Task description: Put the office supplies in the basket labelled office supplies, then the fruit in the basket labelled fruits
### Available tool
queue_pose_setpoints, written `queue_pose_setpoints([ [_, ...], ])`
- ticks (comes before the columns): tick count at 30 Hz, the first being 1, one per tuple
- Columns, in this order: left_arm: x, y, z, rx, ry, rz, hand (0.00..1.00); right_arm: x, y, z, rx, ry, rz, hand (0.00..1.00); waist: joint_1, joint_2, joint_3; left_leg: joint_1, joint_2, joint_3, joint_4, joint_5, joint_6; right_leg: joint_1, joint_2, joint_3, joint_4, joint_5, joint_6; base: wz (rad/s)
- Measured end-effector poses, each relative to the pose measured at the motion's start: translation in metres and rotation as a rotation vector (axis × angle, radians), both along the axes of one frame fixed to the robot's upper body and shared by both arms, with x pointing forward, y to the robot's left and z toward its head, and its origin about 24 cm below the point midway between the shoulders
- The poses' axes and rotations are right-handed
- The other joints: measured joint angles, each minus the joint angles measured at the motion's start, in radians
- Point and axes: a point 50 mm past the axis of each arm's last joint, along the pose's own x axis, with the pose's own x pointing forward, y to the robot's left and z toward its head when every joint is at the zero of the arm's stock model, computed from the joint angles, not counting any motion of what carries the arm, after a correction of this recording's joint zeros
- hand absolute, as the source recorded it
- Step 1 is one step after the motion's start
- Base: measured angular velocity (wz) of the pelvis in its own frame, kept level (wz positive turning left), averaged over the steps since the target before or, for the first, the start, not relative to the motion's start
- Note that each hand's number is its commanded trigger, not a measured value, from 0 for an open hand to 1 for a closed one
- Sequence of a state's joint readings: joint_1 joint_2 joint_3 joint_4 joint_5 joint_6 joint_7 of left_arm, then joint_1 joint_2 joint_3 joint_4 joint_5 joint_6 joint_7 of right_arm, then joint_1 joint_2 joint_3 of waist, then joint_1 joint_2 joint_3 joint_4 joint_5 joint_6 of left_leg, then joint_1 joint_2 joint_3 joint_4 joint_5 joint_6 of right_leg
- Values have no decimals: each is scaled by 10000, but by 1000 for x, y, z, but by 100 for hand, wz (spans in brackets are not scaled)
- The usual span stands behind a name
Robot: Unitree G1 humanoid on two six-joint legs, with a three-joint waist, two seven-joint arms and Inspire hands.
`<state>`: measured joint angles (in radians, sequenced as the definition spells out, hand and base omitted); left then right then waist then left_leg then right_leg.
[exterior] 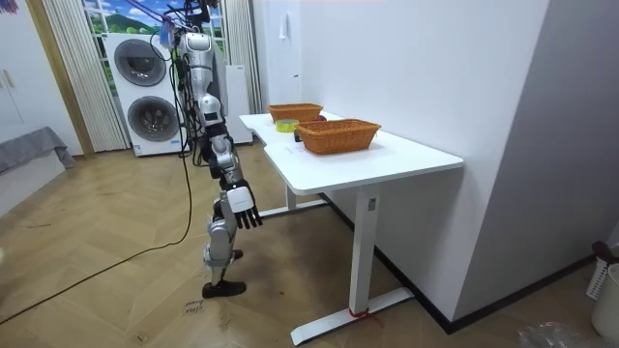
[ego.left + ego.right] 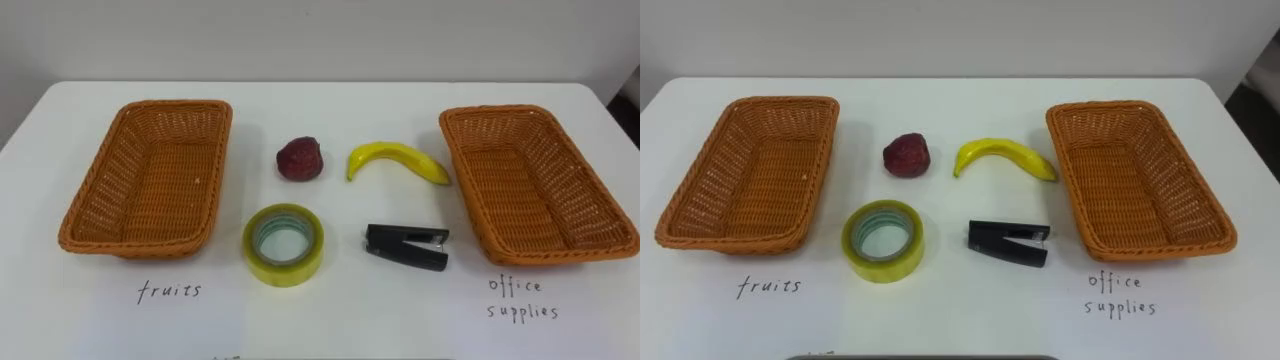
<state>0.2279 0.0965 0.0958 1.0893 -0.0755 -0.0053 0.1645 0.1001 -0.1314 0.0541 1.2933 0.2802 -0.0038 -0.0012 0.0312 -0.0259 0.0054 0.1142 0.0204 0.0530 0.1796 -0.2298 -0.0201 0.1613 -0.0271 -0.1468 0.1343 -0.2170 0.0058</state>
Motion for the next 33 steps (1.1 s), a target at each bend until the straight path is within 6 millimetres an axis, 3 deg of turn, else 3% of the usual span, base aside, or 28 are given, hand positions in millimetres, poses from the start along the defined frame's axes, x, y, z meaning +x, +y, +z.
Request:
queue_pose_setpoints([
  [8,0,1,1,311,55,65,0,-2,1,0,139,22,-322,0,-39,-53,13,-21,0,17,-1,0,0,-29,6,34,-10,0,0,0],
  [20,-1,3,1,618,119,167,0,-2,6,-1,522,-65,-629,0,-22,-179,-34,3,0,29,-2,0,0,-23,4,42,5,1,-1,0],
  [33,-11,2,0,541,460,250,0,-11,9,-3,803,42,-1957,0,-120,-69,-48,-18,-1,-60,8,0,0,31,-2,-58,12,2,-1,2],
])
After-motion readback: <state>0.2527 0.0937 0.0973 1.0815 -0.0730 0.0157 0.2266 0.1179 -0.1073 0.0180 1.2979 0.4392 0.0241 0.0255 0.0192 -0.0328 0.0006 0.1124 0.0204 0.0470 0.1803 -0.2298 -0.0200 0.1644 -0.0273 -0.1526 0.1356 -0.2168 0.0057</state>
